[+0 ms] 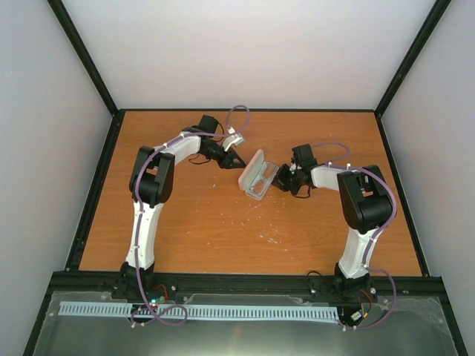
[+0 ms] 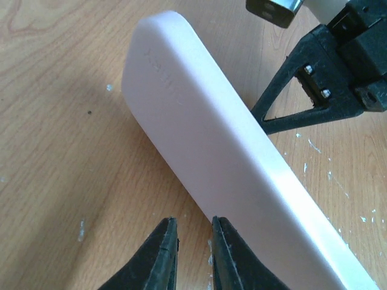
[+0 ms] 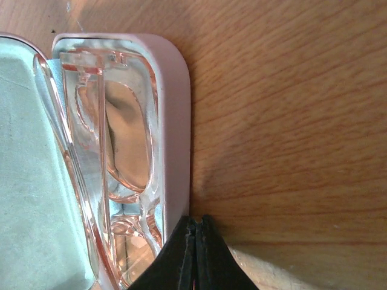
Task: Organize the sunglasses
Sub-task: Close the sunglasses case at the center of the board.
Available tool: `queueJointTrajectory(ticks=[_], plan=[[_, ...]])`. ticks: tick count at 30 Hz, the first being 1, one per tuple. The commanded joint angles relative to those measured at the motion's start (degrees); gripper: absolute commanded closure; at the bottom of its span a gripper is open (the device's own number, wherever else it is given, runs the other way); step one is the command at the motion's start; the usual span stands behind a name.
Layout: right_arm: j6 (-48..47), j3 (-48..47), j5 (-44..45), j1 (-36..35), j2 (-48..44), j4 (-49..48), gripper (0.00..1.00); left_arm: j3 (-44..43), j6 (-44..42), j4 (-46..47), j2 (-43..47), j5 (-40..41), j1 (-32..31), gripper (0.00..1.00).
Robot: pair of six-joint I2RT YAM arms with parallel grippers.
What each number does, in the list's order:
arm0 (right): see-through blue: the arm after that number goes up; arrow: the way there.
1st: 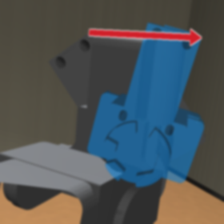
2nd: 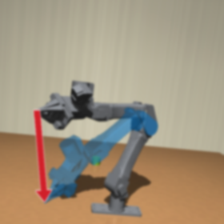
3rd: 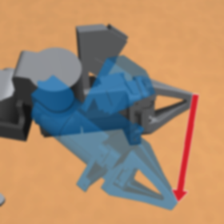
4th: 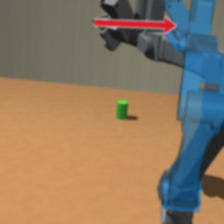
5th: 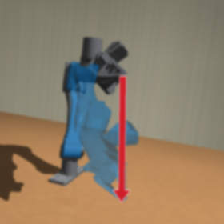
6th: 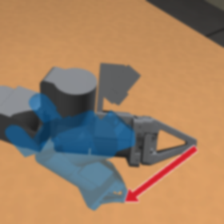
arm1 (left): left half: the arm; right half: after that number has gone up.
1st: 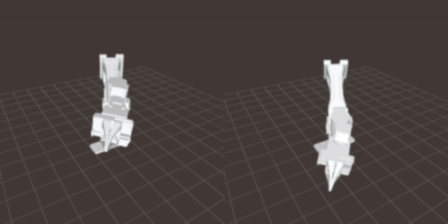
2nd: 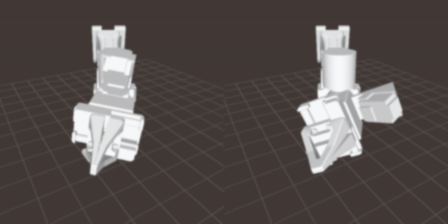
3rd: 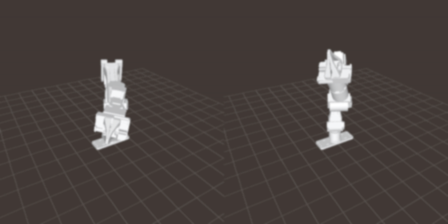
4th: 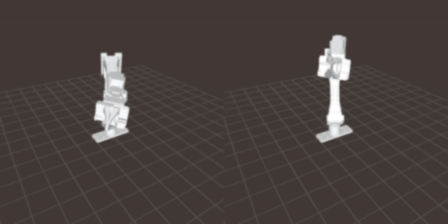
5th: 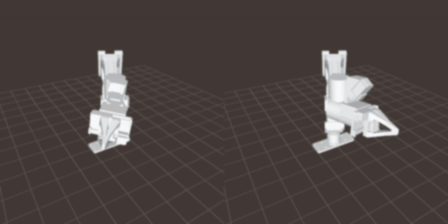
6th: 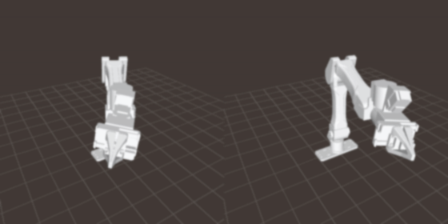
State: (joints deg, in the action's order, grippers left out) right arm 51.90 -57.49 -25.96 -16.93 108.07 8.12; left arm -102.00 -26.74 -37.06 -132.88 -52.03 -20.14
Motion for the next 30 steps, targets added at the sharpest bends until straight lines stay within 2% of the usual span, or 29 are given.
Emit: queueJointTrajectory(ticks=[1, 30], plan=[[-0.59, -0.08, 1.08, -0.38, 1.43, 0.50, 0.97, -3.17, 1.64, 0.97, 2.56, -0.92, 0.19, 0.81], [-0.98, -2.51, 0.74, -0.53, 3.47, 0.59, 0.97, -3.37, 4.95, 2.38, 0.02, -4.30, -2.56, 0.82]])
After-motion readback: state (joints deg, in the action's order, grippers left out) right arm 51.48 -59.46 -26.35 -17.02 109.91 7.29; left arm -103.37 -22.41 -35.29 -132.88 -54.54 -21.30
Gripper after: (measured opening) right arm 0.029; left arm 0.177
